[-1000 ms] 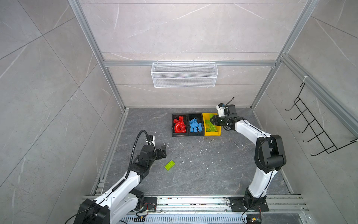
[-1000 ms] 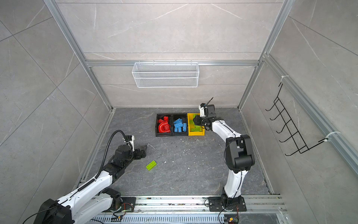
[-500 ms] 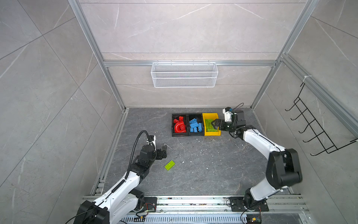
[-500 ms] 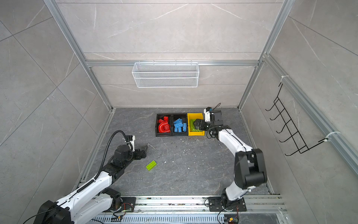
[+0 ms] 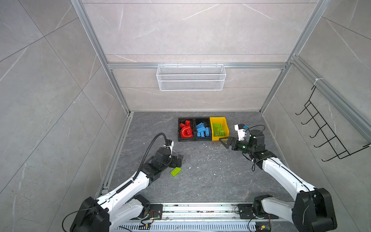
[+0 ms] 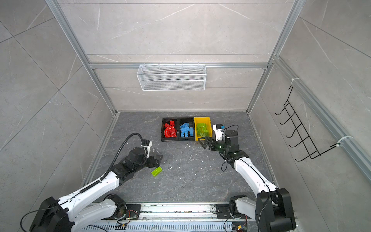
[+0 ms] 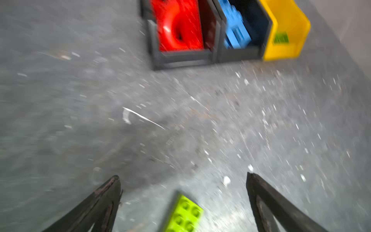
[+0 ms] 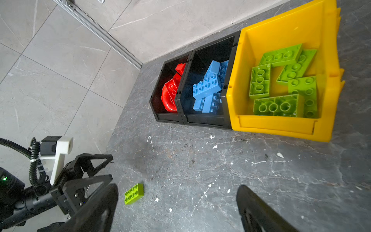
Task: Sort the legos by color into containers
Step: 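Move the left gripper down to the last lime-green brick while the right gripper draws back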
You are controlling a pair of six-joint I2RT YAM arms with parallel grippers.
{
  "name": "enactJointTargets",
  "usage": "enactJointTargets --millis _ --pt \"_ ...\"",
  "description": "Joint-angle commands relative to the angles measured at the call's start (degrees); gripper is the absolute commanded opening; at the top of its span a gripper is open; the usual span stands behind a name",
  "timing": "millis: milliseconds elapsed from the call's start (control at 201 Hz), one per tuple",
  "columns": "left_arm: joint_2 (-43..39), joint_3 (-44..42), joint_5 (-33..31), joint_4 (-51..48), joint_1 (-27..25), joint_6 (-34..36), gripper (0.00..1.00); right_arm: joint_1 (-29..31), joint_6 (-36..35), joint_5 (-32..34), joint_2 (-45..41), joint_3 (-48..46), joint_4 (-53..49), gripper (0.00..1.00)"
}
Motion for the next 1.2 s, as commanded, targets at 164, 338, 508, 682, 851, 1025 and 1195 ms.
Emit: enactJointTargets --millis 164,338,508,682,851,1025,1195 --pt "12.34 3.98 -8.8 -10.12 -9.4 -7.6 1.0 0.11 3.79 2.49 -5.3 -12.98 19.87 0.94" --pt "17.07 9.09 -12.63 -17.44 -12.71 -8.09 0.98 0.18 4.2 1.7 -3.68 -13.49 21.35 0.93" --pt "18.85 10.48 -12.61 -18.29 -16.1 -11.6 0.96 0.28 3.13 2.54 -2.31 -13.17 20.29 0.93" --pt "18.87 10.63 -14.53 -18.83 -19.51 -17.13 0.92 0.23 3.09 2.71 -0.63 -12.15 18.61 0.94" --pt "16.71 11.32 -18.93 -23.21 -20.4 -19.43 0.96 0.32 3.05 2.53 -0.22 -11.83 18.43 0.94" --pt "14.65 10.83 -22.26 -26.72 -19.3 -16.18 0.99 0.28 2.79 1.42 -0.19 -11.05 17.47 0.94" --pt "13.26 9.16 -14.63 -22.94 -14.69 -11.91 0.99 0.28 2.79 2.52 -0.43 -11.26 17.1 0.95"
